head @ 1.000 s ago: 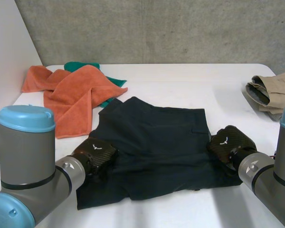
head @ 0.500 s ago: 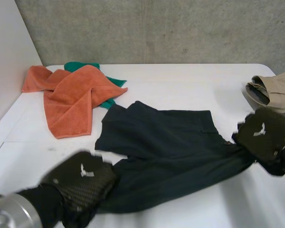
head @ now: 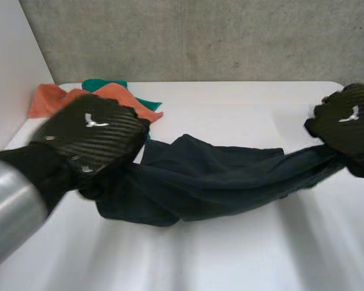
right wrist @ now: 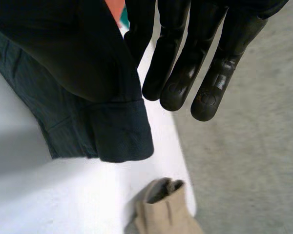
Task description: Fold the laundry.
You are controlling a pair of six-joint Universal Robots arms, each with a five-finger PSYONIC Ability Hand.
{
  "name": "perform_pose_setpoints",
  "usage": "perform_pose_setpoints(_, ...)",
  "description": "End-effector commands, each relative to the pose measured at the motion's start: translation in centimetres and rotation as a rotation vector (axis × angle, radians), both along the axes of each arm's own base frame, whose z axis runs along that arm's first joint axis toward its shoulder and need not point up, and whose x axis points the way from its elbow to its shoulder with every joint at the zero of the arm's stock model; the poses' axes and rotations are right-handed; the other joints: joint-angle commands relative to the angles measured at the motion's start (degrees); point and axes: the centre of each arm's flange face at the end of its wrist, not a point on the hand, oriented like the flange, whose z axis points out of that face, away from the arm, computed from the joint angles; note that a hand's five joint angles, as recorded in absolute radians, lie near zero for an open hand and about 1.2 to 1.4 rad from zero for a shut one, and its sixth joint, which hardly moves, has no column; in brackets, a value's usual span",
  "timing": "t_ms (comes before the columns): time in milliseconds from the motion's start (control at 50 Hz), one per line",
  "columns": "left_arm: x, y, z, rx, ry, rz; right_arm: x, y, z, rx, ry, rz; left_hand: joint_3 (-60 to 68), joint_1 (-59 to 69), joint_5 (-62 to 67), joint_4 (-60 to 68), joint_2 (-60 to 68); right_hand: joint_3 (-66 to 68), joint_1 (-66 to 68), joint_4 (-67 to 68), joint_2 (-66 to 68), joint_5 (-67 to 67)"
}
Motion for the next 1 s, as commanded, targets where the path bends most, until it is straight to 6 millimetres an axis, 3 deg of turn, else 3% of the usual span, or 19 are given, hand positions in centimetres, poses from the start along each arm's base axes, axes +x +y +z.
perform_pose_setpoints(20,-4.1,-6.8,-5.7,0.026,-0.074,0.027,1.8,-6.2,-5.8,0.111,0.030,-0.001,11.80,13.87,13.72,11.34,11.43,12.09,23.13,11.87,12.27,12.46)
perform_pose_setpoints(40,-4.6,-8.7,-6.8,0.016,-0.088,0.048,2.2,-7.4,-6.5,0.106,0.031,-0.003,11.80,13.87,13.72,11.34,11.43,12.09,23.13,11.87,12.27,12.46)
perform_pose_setpoints(100,-5.0,-12.0,-8.3,-0.011,-0.097,0.094,3.1,-9.1,-7.3,0.084,0.033,-0.005,11.80,13.87,13.72,11.34,11.43,12.09,23.13,11.87,12.27,12.46)
perform_pose_setpoints(120,-5.1,-14.1,-9.1,-0.043,-0.093,0.130,3.7,-10.3,-8.0,0.069,0.037,-0.013,11.80,13.87,13.72,11.34,11.43,12.09,23.13,11.87,12.27,12.46)
perform_pose_setpoints(200,-6.4,-18.4,-11.4,-0.139,-0.073,0.177,5.5,-13.1,-10.0,0.014,0.044,-0.021,11.80,13.87,13.72,11.34,11.43,12.09,23.13,11.87,12.27,12.46)
perform_pose_setpoints(280,-7.8,-21.1,-12.9,-0.230,-0.056,0.193,7.3,-15.6,-12.0,-0.072,0.026,-0.007,11.80,13.87,13.72,11.34,11.43,12.09,23.13,11.87,12.27,12.46)
perform_pose_setpoints(360,-8.9,-22.6,-14.9,-0.273,-0.051,0.173,8.3,-18.2,-14.3,-0.161,0.003,-0.015,9.16,11.23,11.08,8.70,8.79,12.09,23.13,11.87,12.27,12.46)
perform_pose_setpoints(400,-9.3,-23.2,-15.2,-0.303,-0.030,0.173,8.5,-19.1,-15.1,-0.189,-0.005,-0.029,-13.94,-11.87,-12.02,-14.40,-14.31,-0.37,10.67,-0.59,-0.19,0.00)
perform_pose_setpoints(420,-9.6,-23.7,-15.2,-0.338,-0.003,0.177,8.7,-19.9,-15.7,-0.217,-0.010,-0.052,-57.21,-55.14,-55.29,-57.67,-57.58,-39.60,-28.55,-39.82,-39.42,-39.23)
perform_pose_setpoints(440,-9.8,-23.8,-15.3,-0.357,0.009,0.178,8.8,-20.2,-15.9,-0.232,-0.013,-0.067,-58.20,-56.13,-56.28,-58.66,-58.57,-57.91,-46.87,-58.13,-57.73,-57.54)
perform_pose_setpoints(460,-9.9,-23.9,-15.1,-0.376,0.023,0.178,8.9,-20.4,-16.2,-0.240,-0.016,-0.073,-51.85,-49.78,-49.93,-52.31,-52.22,-57.91,-46.87,-58.13,-57.73,-57.54)
perform_pose_setpoints(500,-10.0,-24.3,-14.3,-0.427,0.067,0.199,9.4,-20.6,-15.6,-0.285,-0.044,-0.095,-58.20,-56.13,-56.28,-58.66,-58.57,-57.91,-46.87,-58.13,-57.73,-57.54)
perform_pose_setpoints(620,-9.6,-23.2,-12.8,-0.455,0.099,0.195,9.2,-19.6,-13.3,-0.294,-0.145,-0.118,-58.20,-56.13,-56.28,-58.66,-58.57,-57.91,-46.87,-58.13,-57.73,-57.54)
perform_pose_setpoints(760,-7.8,-20.2,-11.0,-0.397,0.129,0.195,6.5,-14.5,-8.7,-0.066,-0.373,-0.131,-58.20,-56.13,-56.28,-58.66,-58.57,-57.91,-46.87,-58.13,-57.73,-57.54)
perform_pose_setpoints(800,-7.2,-19.3,-10.7,-0.375,0.144,0.197,5.4,-13.8,-9.0,0.032,-0.392,-0.140,-58.20,-56.13,-56.28,-58.66,-58.57,-57.91,-46.87,-58.13,-57.73,-57.54)
perform_pose_setpoints(900,-5.4,-16.5,-10.9,-0.280,0.200,0.199,2.2,-11.5,-12.2,0.366,-0.407,-0.182,-58.20,-56.13,-56.28,-58.66,-58.57,-56.53,-45.48,-56.75,-56.34,-56.15)
perform_pose_setpoints(1000,-4.6,-15.0,-12.4,-0.180,0.232,0.203,1.5,-9.8,-14.6,0.457,-0.401,-0.191,-58.20,-56.13,-56.28,-58.66,-58.57,-53.79,-42.75,-54.01,-53.61,-53.42)
